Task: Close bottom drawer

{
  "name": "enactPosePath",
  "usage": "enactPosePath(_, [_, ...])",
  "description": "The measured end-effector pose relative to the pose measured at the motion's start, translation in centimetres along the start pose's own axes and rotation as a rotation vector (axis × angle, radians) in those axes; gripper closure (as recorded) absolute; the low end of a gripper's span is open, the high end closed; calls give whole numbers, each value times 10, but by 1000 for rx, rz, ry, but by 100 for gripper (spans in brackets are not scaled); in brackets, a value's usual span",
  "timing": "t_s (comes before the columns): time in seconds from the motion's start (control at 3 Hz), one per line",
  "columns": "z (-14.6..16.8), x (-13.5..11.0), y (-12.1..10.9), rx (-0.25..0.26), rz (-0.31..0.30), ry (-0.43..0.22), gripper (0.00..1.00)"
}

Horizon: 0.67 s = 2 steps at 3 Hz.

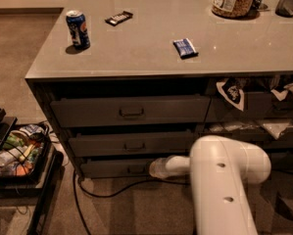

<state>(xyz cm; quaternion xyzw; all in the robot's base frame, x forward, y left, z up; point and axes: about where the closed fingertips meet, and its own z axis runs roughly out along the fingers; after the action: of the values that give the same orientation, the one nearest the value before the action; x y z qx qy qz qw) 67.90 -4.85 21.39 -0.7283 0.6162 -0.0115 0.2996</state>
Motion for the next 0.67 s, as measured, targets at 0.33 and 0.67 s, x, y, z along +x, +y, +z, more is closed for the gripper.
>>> enactPosePath(0.33, [-31,2,10,-41,-6,74,100])
enactPosePath(0.67, [-71,7,18,-2,18,122,100])
